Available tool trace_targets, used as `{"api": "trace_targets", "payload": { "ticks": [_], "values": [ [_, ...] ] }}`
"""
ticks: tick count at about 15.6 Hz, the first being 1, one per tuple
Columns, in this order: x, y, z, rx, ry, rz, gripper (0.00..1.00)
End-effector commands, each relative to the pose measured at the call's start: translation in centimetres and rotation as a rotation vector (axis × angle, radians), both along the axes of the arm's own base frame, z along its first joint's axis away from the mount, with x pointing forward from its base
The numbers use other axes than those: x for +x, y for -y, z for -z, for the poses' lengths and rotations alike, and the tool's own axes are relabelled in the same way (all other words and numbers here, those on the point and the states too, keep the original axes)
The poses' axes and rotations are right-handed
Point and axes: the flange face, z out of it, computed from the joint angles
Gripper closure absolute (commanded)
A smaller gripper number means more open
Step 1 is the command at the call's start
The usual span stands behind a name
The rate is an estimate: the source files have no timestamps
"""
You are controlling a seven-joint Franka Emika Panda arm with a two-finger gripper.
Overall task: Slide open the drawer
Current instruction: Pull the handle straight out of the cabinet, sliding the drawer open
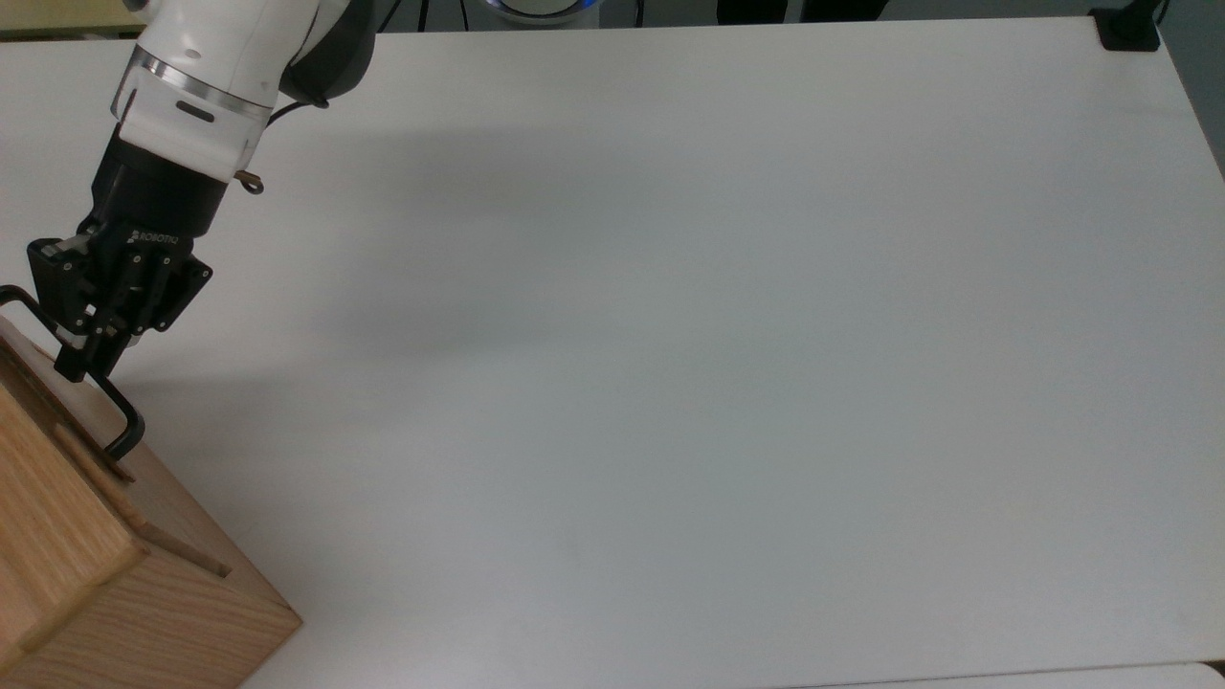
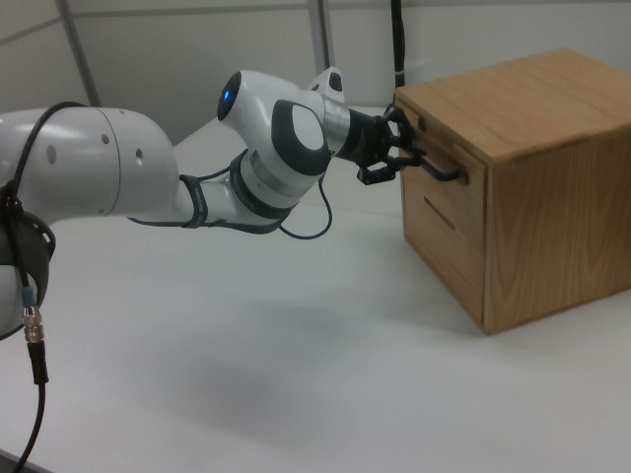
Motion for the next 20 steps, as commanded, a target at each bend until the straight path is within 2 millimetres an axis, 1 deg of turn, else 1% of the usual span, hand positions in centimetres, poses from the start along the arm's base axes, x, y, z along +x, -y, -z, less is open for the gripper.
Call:
{"api": "trace_targets", "payload": {
  "ticks": [1,5,9,11,13,16,17,20],
  "values": [
    [0.3,-0.1,0.3,-0.030,-0.002,-0.028,1.00],
    [-0.4,-1.2,0.0,-0.022,-0.009,-0.030,1.00],
    [-3.0,-2.8,-0.7,-0.006,-0.022,-0.029,1.00],
    [-4.4,-5.1,-0.2,0.003,-0.039,-0.041,1.00],
    [-6.1,-6.8,0.2,0.007,-0.049,-0.045,1.00],
    [-8.0,-9.2,-0.1,0.019,-0.052,-0.041,1.00],
    [-8.7,-10.4,-0.1,0.014,-0.064,-0.046,1.00],
    [-9.6,-12.5,0.1,0.031,-0.070,-0.040,1.00]
  ]
}}
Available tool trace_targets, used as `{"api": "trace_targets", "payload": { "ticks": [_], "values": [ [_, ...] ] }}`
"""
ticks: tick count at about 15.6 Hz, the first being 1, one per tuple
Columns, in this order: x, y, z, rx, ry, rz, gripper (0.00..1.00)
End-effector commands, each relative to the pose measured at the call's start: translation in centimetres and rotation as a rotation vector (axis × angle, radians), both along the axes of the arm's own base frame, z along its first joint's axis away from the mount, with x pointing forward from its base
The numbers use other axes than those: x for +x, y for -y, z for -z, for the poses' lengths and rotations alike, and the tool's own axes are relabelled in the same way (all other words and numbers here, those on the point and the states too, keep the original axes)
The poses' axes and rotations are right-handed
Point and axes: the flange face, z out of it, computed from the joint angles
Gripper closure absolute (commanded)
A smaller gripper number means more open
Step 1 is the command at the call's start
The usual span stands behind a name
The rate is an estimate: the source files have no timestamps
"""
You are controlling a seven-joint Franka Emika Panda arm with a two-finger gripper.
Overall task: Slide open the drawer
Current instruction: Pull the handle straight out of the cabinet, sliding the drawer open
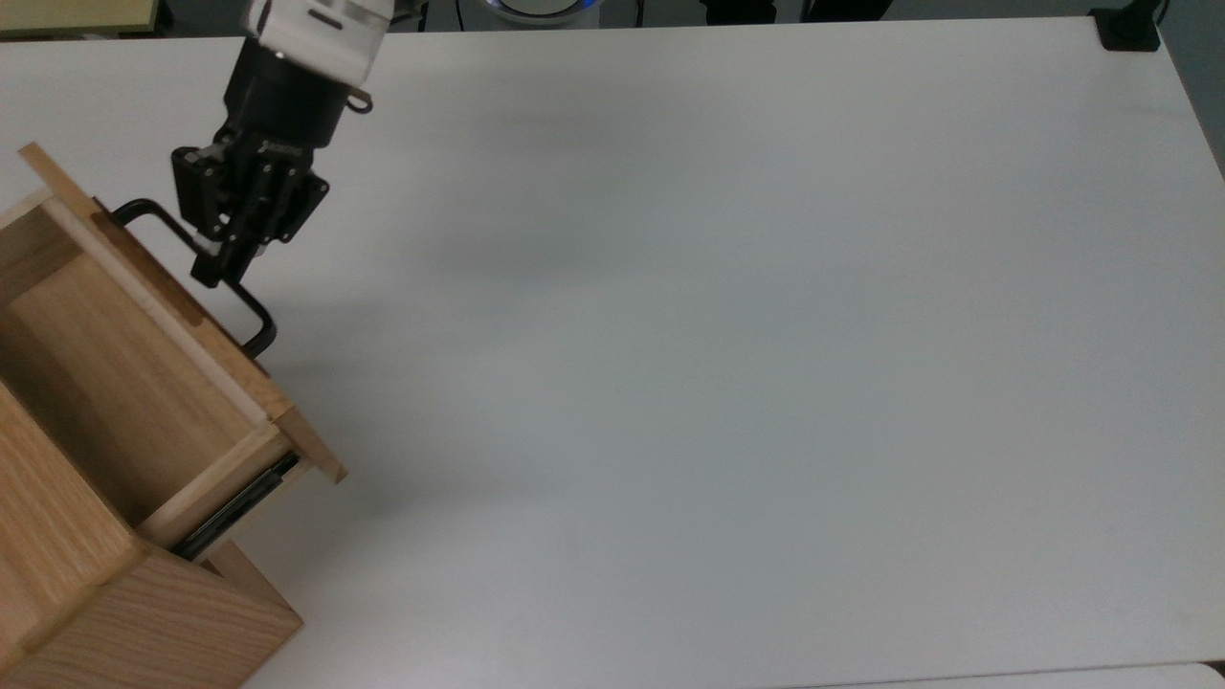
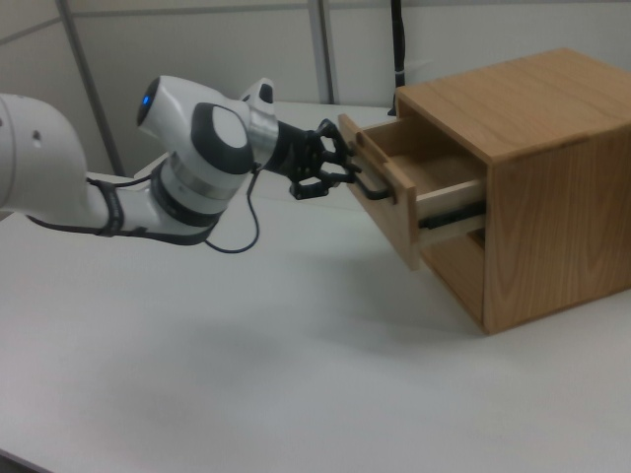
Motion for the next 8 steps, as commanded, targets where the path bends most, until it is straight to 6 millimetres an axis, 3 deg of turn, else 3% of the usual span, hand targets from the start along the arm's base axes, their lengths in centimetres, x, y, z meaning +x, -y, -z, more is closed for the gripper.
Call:
{"api": "trace_targets", "payload": {
  "ticks": [1,8],
  "values": [
    [-2.0,-5.3,0.1,-0.013,-0.023,-0.041,1.00],
    [-2.3,-7.2,0.5,-0.004,-0.037,-0.025,1.00]
  ]
}}
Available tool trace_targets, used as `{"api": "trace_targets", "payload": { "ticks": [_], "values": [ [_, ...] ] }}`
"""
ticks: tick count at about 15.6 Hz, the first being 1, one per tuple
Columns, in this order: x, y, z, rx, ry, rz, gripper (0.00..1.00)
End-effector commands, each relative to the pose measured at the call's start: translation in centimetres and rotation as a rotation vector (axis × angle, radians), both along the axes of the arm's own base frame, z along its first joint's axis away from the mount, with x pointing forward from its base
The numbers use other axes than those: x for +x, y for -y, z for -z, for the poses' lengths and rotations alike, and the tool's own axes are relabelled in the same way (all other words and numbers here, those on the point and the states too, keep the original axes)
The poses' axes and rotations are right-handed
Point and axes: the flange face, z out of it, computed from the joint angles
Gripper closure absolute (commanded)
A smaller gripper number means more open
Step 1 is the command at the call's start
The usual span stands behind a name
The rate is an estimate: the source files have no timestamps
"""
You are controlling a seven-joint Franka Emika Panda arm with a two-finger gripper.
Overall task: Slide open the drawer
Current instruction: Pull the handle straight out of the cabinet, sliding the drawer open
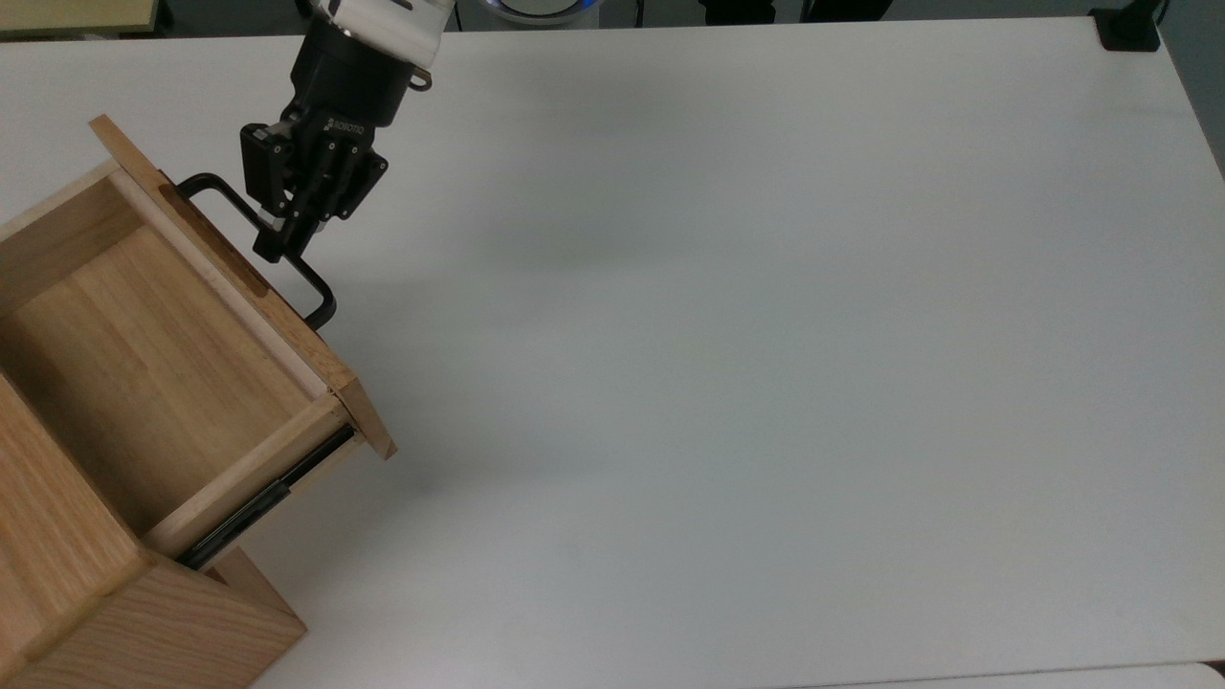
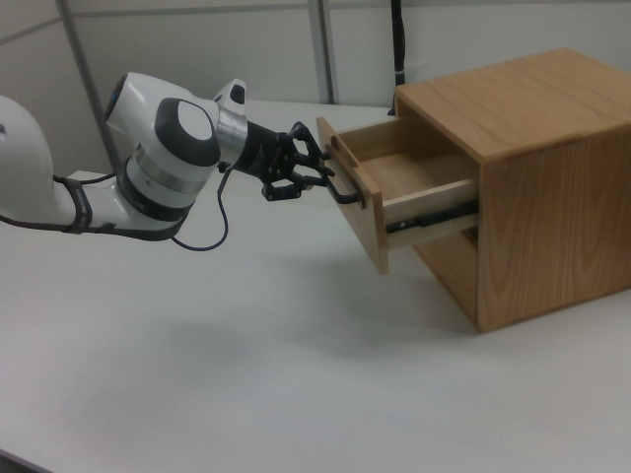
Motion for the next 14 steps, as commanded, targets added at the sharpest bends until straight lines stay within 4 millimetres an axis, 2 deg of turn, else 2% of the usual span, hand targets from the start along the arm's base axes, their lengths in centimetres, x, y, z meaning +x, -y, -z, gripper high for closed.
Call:
{"api": "trace_targets", "payload": {
  "ticks": [1,4,5,6,7,8,9,10,11,14],
  "values": [
    [-0.7,-3.5,0.7,-0.011,-0.015,-0.052,1.00],
    [-0.7,-3.4,0.6,-0.012,-0.014,-0.051,0.99],
    [-0.7,-3.3,0.7,-0.012,-0.014,-0.050,0.94],
    [-0.6,-3.2,0.7,-0.010,-0.014,-0.047,0.79],
    [-0.6,-3.2,0.5,-0.003,-0.009,-0.043,0.40],
    [-0.6,-3.0,0.4,-0.002,-0.007,-0.038,0.24],
    [-0.6,-3.0,0.2,-0.002,-0.003,-0.039,0.23],
    [-0.7,-3.1,-0.2,-0.001,0.004,-0.039,0.08],
    [-0.8,-3.1,-0.5,0.003,0.009,-0.037,0.00],
    [-1.1,-3.5,-1.7,0.010,0.030,-0.035,0.00]
  ]
}}
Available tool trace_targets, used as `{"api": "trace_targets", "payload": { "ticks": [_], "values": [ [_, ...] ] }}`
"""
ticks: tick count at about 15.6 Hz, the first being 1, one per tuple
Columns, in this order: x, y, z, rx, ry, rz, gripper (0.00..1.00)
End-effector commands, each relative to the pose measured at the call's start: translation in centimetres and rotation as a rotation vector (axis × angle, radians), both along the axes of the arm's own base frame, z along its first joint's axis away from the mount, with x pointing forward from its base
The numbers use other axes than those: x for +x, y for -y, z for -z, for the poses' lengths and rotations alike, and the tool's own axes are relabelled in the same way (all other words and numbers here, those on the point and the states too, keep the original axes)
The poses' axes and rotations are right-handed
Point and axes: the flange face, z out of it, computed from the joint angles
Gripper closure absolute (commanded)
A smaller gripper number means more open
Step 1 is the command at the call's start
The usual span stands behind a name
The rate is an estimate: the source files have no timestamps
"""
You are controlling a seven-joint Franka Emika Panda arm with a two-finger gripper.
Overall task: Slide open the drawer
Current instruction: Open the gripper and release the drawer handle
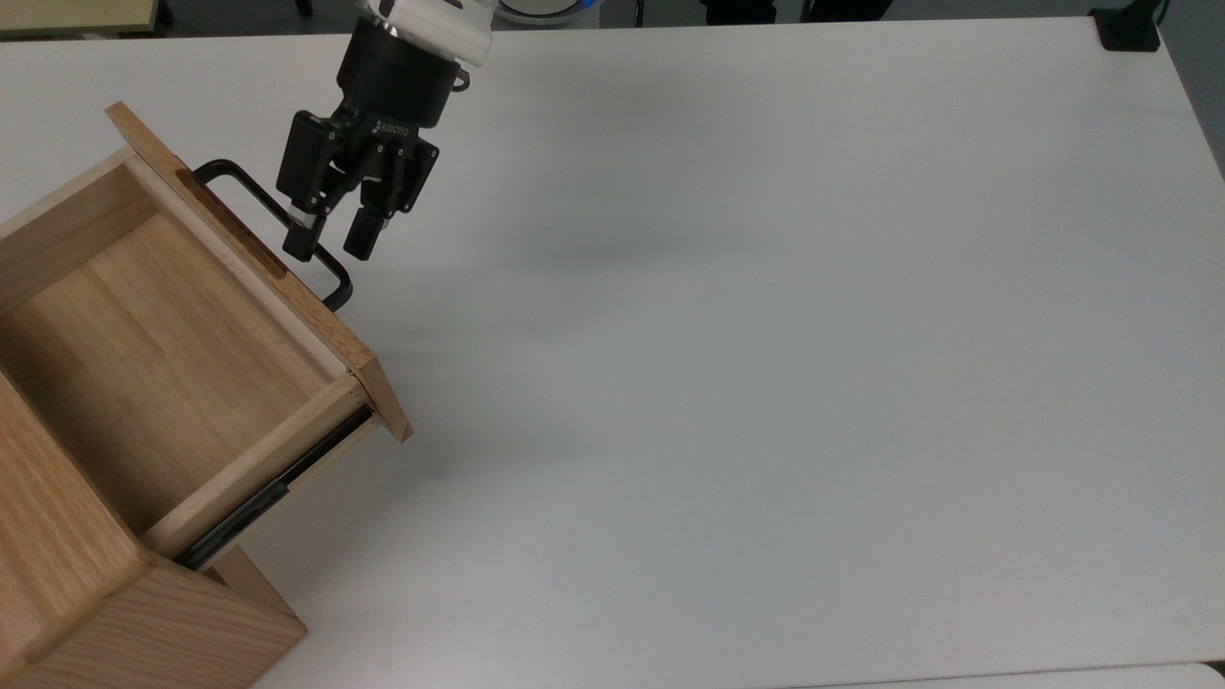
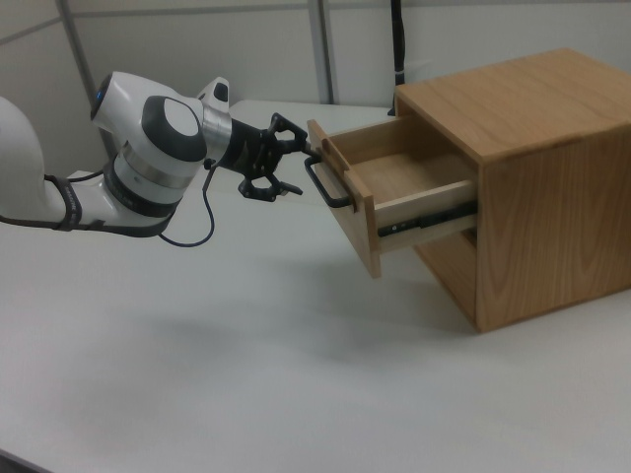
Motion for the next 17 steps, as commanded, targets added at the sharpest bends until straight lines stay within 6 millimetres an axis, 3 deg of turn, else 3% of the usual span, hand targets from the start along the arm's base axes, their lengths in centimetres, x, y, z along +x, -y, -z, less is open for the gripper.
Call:
{"api": "trace_targets", "payload": {
  "ticks": [1,3,5,10,12,14,17],
  "values": [
    [-1.2,-0.6,-1.9,0.020,0.030,0.017,0.00],
    [-1.4,-0.9,-2.6,0.075,0.033,0.055,0.00],
    [-1.4,-2.5,-3.7,0.157,0.016,0.114,0.00],
    [-2.0,-6.4,-9.1,0.502,-0.130,0.348,0.00],
    [-3.4,-8.1,-10.2,0.598,-0.208,0.390,0.00],
    [-5.1,-8.4,-11.6,0.722,-0.276,0.466,0.00],
    [-7.1,-8.6,-11.1,0.763,-0.376,0.654,0.00]
  ]
}}
